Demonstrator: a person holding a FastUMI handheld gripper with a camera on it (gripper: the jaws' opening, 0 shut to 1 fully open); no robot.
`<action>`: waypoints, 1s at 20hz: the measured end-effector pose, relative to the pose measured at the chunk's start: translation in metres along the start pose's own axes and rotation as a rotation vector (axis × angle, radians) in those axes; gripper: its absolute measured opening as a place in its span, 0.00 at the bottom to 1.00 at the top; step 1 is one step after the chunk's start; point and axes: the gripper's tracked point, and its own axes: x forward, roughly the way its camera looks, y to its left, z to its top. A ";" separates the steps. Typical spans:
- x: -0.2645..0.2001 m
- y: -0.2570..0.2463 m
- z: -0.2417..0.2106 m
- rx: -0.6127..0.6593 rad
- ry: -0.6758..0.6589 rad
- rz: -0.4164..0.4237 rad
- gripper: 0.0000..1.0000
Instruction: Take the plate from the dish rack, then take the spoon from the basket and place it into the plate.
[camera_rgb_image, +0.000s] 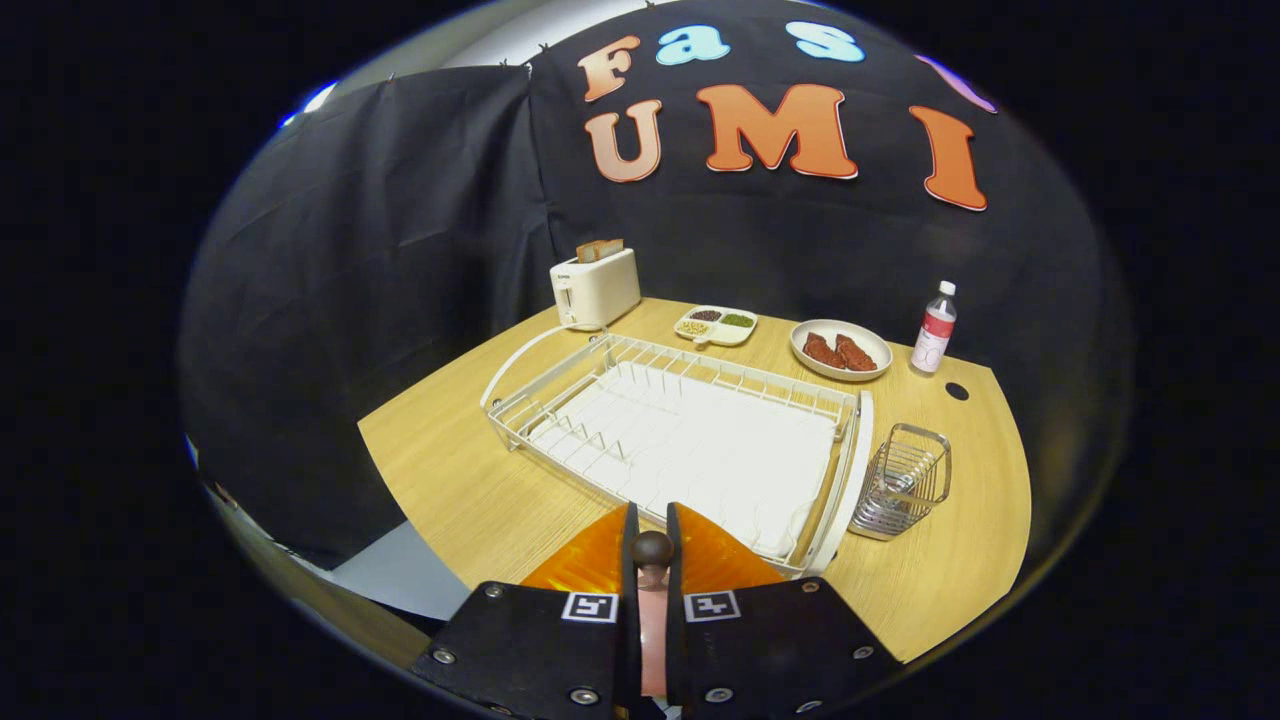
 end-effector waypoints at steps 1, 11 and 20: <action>0.001 0.001 -0.004 -0.007 0.009 0.002 0.10; -0.016 -0.015 -0.038 0.000 0.050 -0.020 0.11; -0.016 -0.032 -0.113 0.077 0.213 -0.064 0.15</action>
